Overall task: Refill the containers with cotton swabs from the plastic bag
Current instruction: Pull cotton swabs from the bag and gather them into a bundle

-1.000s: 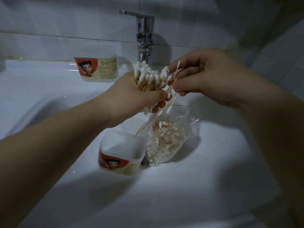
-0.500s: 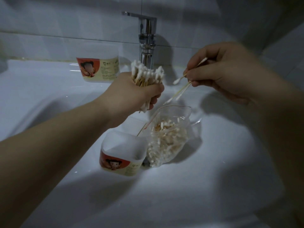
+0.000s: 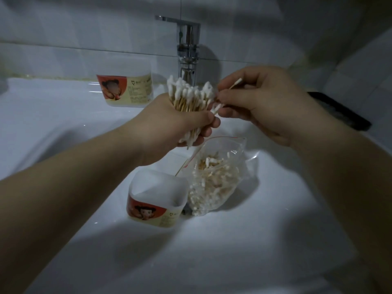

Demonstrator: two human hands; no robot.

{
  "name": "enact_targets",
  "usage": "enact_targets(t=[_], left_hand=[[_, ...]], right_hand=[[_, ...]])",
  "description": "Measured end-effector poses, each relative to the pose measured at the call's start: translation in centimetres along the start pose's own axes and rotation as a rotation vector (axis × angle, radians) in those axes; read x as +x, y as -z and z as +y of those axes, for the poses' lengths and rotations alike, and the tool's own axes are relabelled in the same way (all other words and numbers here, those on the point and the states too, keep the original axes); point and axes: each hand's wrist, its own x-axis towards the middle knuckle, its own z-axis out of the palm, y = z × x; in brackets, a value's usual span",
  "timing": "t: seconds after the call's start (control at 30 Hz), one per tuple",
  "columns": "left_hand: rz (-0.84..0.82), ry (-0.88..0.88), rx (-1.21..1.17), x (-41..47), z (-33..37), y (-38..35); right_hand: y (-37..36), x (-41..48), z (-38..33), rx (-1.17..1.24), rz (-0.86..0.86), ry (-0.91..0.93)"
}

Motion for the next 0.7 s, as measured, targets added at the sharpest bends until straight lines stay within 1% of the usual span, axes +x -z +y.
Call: enact_targets(t=[0.07, 0.13, 0.17, 0.33, 0.4, 0.53, 0.6, 0.7], left_hand=[[0.045, 0.006, 0.017, 0.1, -0.1, 0.1], [0.083, 0.013, 0.005, 0.2, -0.2, 0.2], [0.089, 0.018, -0.012, 0.3, -0.3, 0.2], [0.043, 0.051, -0.125, 0.1, -0.2, -0.1], [0.029, 0.052, -0.150, 0.1, -0.2, -0.1], [0.002, 0.056, -0.166, 0.1, -0.3, -0.1], [-0.018, 0.049, -0.174, 0.0, -0.3, -0.1], [-0.012, 0.045, -0.162, 0.2, -0.7, 0.0]], right_hand=[[0.3, 0.3, 0.0, 0.030, 0.086, 0.008], [0.7, 0.5, 0.0, -0.014, 0.143, 0.032], [0.9, 0.6, 0.1, -0.052, 0.145, 0.037], [0.5, 0.0, 0.3, -0.197, -0.007, 0.059], [0.3, 0.0, 0.5, -0.232, -0.027, 0.070], [0.1, 0.1, 0.9, -0.354, -0.038, 0.108], [-0.2, -0.1, 1.0, -0.373, -0.085, 0.111], [-0.3, -0.2, 1.0, -0.522, -0.192, 0.089]])
